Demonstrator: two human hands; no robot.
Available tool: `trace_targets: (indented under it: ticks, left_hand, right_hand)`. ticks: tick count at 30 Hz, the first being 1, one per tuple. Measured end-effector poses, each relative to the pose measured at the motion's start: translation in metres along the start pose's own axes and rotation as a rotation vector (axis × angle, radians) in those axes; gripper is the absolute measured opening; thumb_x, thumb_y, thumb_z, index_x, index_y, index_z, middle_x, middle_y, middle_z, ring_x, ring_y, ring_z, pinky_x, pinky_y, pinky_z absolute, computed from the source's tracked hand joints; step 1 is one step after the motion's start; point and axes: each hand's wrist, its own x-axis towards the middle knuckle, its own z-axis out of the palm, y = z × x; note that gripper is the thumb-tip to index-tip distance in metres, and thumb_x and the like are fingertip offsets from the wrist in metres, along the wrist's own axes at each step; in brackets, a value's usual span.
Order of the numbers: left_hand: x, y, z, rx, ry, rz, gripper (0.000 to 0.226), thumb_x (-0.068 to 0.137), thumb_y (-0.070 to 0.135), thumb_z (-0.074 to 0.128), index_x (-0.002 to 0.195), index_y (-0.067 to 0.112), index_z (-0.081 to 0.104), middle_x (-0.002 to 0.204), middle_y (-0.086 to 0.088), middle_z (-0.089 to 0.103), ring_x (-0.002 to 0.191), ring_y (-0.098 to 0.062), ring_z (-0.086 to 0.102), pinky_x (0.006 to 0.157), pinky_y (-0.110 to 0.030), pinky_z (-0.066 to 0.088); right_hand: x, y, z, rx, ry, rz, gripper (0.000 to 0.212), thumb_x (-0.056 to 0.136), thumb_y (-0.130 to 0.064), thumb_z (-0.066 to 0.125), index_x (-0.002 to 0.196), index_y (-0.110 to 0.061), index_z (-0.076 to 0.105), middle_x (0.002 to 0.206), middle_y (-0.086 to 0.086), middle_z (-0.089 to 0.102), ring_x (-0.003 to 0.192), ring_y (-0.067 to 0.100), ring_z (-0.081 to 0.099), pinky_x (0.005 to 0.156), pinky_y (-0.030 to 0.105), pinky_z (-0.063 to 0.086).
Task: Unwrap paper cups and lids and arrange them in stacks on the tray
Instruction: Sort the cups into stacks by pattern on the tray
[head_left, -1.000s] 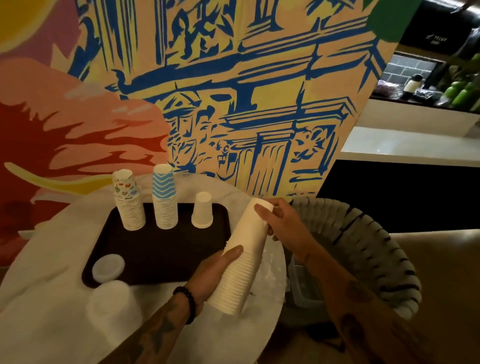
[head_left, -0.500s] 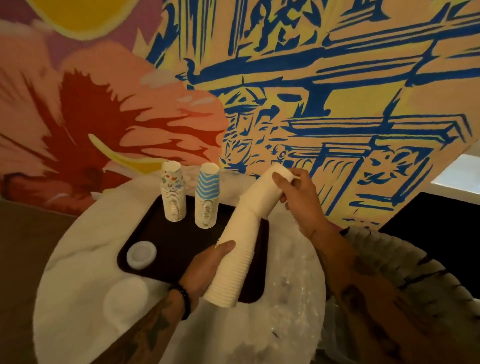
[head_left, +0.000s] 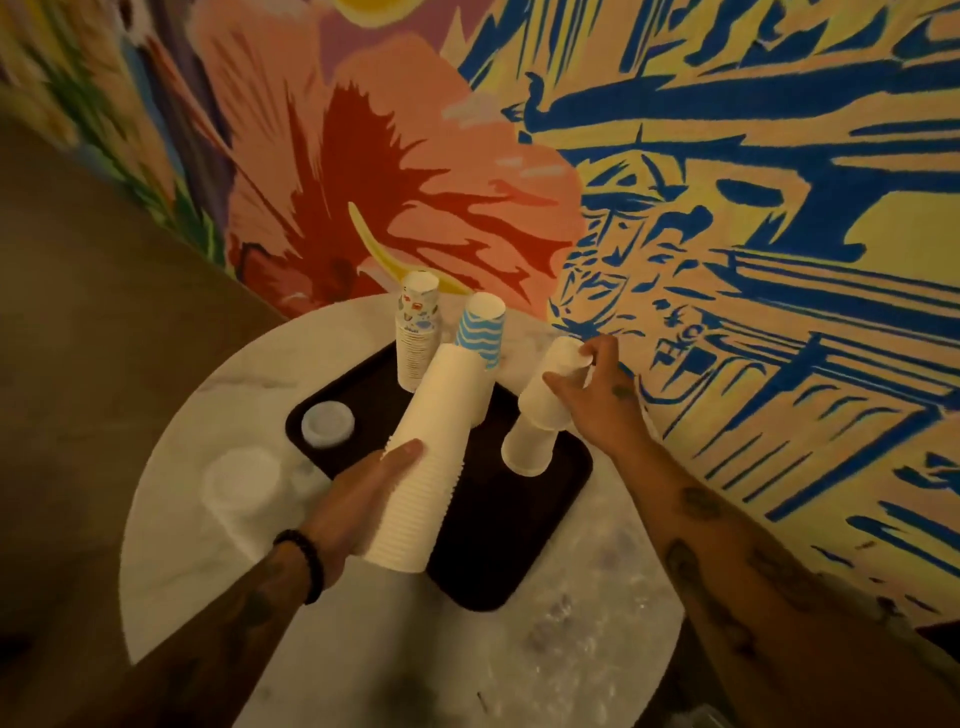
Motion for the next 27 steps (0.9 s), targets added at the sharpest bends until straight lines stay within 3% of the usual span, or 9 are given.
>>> trace_targets:
  ticks: [5,11,14,16,18,21,27]
  left_hand:
    - [0.000,-0.004,0.004,-0.052,0.101,0.023,0.082,0.056,0.076,0.071,0.122,0.029,0.063,0.109,-0.004,0.075,0.103,-0.029,0.071,0.098,-0.053,0.053]
    - [0.006,0.001,0.009,-0.041,0.086,0.036,0.073,0.062,0.074,0.075,0.121,0.031,0.061,0.110,-0.005,0.074,0.102,-0.028,0.071,0.096,-0.052,0.054]
    - [0.007,0.005,0.013,-0.003,0.043,0.040,0.070,0.063,0.070,0.078,0.120,0.033,0.059,0.115,-0.005,0.071,0.102,-0.027,0.070,0.095,-0.050,0.055]
    - [0.006,0.008,0.019,0.045,0.005,0.050,0.059,0.068,0.061,0.073,0.118,0.035,0.058,0.117,-0.004,0.068,0.102,-0.026,0.069,0.094,-0.046,0.056]
    - [0.007,0.011,0.026,0.086,-0.004,0.067,0.048,0.073,0.054,0.070,0.116,0.036,0.058,0.116,0.000,0.066,0.102,-0.023,0.067,0.092,-0.042,0.056]
    - [0.009,0.014,0.034,0.146,-0.017,0.091,0.042,0.071,0.055,0.075,0.107,0.042,0.058,0.114,0.004,0.065,0.102,-0.020,0.065,0.092,-0.040,0.055]
    - [0.011,0.015,0.034,0.218,-0.030,0.087,0.046,0.071,0.057,0.077,0.109,0.043,0.056,0.115,0.006,0.064,0.102,-0.017,0.064,0.087,-0.035,0.054]
  right_hand:
    - [0.007,0.022,0.022,-0.093,-0.109,0.096,0.045,0.088,-0.035,0.073,0.110,-0.026,0.035,0.107,0.004,0.054,0.100,0.031,0.058,0.087,0.050,0.054]
    - [0.002,0.036,0.027,-0.209,-0.180,0.079,0.038,0.094,-0.039,0.066,0.121,-0.016,0.052,0.127,0.010,0.050,0.112,0.029,0.054,0.089,0.033,0.043]
    - [-0.011,0.019,0.020,-0.055,-0.104,0.067,0.032,0.093,-0.047,0.065,0.114,-0.023,0.059,0.122,0.000,0.054,0.104,0.017,0.054,0.087,0.030,0.043]
    - [-0.021,-0.002,0.016,0.207,-0.185,0.147,0.034,0.090,-0.058,0.062,0.106,-0.028,0.062,0.114,-0.006,0.063,0.090,0.012,0.061,0.078,0.035,0.050]
    - [-0.029,-0.020,0.012,0.407,-0.325,0.247,0.038,0.090,-0.062,0.059,0.106,-0.028,0.061,0.107,-0.003,0.068,0.072,0.013,0.063,0.060,0.033,0.047]
    - [-0.034,-0.031,0.011,0.442,-0.330,0.257,0.037,0.089,-0.057,0.065,0.111,-0.028,0.059,0.095,0.001,0.067,0.063,0.014,0.060,0.053,0.029,0.042]
    - [-0.026,-0.026,0.011,0.457,-0.285,0.212,0.032,0.090,-0.036,0.073,0.113,-0.019,0.060,0.081,0.005,0.066,0.055,0.012,0.055,0.048,0.028,0.044]
